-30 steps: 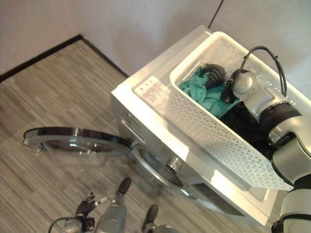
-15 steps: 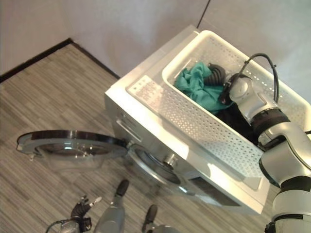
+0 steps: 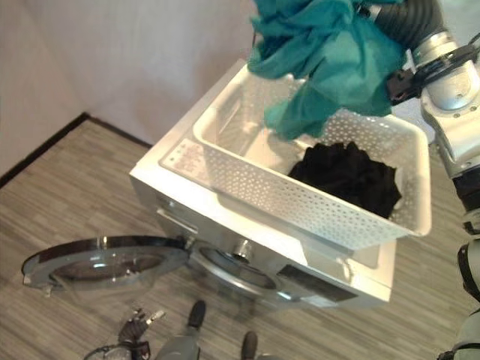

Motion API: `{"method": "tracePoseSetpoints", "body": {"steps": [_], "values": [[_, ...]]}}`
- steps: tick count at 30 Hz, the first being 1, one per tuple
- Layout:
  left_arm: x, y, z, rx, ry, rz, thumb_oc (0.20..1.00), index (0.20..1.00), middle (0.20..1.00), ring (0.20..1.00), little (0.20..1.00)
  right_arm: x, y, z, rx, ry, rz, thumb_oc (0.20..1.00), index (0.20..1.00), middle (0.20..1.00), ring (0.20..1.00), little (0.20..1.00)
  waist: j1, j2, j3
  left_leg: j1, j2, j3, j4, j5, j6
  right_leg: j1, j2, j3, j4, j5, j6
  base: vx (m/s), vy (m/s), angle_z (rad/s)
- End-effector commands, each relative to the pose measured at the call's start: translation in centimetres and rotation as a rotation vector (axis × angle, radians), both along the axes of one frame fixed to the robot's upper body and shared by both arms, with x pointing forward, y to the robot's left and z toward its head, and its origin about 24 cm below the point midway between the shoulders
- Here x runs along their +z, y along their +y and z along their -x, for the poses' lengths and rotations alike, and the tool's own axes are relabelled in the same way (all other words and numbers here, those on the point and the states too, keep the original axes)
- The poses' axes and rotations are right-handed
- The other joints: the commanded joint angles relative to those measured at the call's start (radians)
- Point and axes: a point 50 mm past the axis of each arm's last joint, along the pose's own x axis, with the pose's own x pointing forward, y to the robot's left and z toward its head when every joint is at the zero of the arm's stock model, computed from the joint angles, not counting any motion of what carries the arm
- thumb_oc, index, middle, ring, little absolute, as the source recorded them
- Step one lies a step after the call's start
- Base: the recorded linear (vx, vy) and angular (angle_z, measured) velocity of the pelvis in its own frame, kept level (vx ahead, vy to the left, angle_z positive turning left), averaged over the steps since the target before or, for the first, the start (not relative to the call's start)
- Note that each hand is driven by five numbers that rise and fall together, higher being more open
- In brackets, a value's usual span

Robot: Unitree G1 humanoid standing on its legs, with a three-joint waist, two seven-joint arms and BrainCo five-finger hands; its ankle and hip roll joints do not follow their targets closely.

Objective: Grab the laundry basket,head to the washer,open it,put in the laundry and shut it.

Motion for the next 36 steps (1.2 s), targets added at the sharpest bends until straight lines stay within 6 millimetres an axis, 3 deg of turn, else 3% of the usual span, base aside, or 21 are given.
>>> {"method": "tracePoseSetpoints", "body": {"steps": [1,11,20,25,29,30,32,33,35,36], "values": [[-0.1,1.1,0.8,-0.035,0.040,-0.073,1.000,1.000,1.000,1.000,1.000,2.4,0.0,2.8,0.060,-0.220,-0.090,0.200,0.200,0.200,0.200,0.200,0.017,-0.047,-0.078,0.062,0.038,0.016,0.004,-0.145,-0.007,-0.059,-0.098,-0.006,0.002,0.016,0.082,0.02,0.046,-0.08],[-0.1,1.2,1.0,-0.081,0.078,-0.127,1.000,1.000,1.000,1.000,1.000,3.8,1.2,7.3,0.127,-0.509,-0.143,0.200,0.200,0.200,0.200,0.200,-0.008,-0.035,-0.114,0.109,0.012,0.061,0.004,-0.178,0.026,-0.058,-0.121,0.047,0.013,0.031,0.101,0.01,0.072,-0.16],[-0.4,0.9,1.3,-0.045,0.085,-0.130,1.000,1.000,1.000,1.000,1.000,2.7,3.3,11.8,0.277,-0.733,-0.178,0.200,0.200,0.200,0.200,0.200,-0.025,-0.021,-0.133,0.147,-0.014,0.110,0.004,-0.193,0.052,-0.071,-0.144,0.096,0.038,0.051,0.117,0.00,0.076,-0.22],[-0.3,0.1,0.9,-0.077,0.065,-0.122,1.000,1.000,1.000,1.000,1.000,1.7,3.0,13.9,0.251,-0.852,-0.198,0.200,0.200,0.200,0.200,0.200,-0.033,-0.009,-0.136,0.163,-0.035,0.117,0.004,-0.201,0.073,-0.083,-0.163,0.103,0.088,0.052,0.128,0.00,0.096,-0.13],[-0.3,-0.7,0.2,-0.139,0.051,-0.126,1.000,1.000,1.000,1.000,1.000,1.1,2.7,14.0,0.201,-0.878,-0.224,0.200,0.200,0.200,0.200,0.200,-0.049,0.000,-0.117,0.190,-0.062,0.118,0.004,-0.218,0.094,-0.121,-0.186,0.131,0.166,0.066,0.146,-0.06,0.201,-0.03],[-0.3,-0.9,0.2,-0.166,0.047,-0.129,1.000,1.000,1.000,1.000,1.000,1.1,2.8,13.6,0.190,-0.870,-0.235,0.200,0.200,0.200,0.200,0.200,-0.054,0.000,-0.108,0.196,-0.083,0.129,0.004,-0.217,0.100,-0.143,-0.207,0.144,0.165,0.126,0.155,-0.10,0.257,-0.27],[-0.3,-1.1,0.4,-0.180,0.052,-0.130,1.000,1.000,1.000,1.000,1.000,1.2,2.8,13.3,0.182,-0.867,-0.244,0.200,0.200,0.200,0.200,0.200,-0.050,0.004,-0.108,0.206,-0.091,0.142,0.004,-0.231,0.103,-0.146,-0.218,0.151,0.155,0.146,0.164,-0.06,0.148,-0.50],[-0.3,-1.1,0.3,-0.194,0.047,-0.130,1.000,1.000,1.000,1.000,1.000,1.2,3.0,13.1,0.184,-0.854,-0.245,0.200,0.200,0.200,0.200,0.200,-0.052,0.004,-0.100,0.202,-0.099,0.152,0.004,-0.220,0.104,-0.165,-0.232,0.150,0.158,0.190,0.168,-0.08,0.128,-0.72],[-0.2,-0.9,0.3,-0.207,0.054,-0.138,1.000,1.000,1.000,1.000,1.000,0.9,3.1,12.8,0.184,-0.836,-0.256,0.200,0.200,0.200,0.200,0.200,-0.049,0.020,-0.093,0.202,-0.094,0.166,0.004,-0.225,0.110,-0.178,-0.230,0.135,0.182,0.163,0.160,-0.12,0.138,-0.60],[-0.2,-0.5,0.5,-0.215,0.068,-0.153,1.000,1.000,1.000,1.000,1.000,0.7,3.2,12.8,0.189,-0.830,-0.251,0.200,0.200,0.200,0.200,0.200,-0.044,0.038,-0.090,0.194,-0.087,0.178,0.004,-0.219,0.114,-0.170,-0.226,0.085,0.239,0.106,0.139,-0.13,0.104,-0.44]]}}
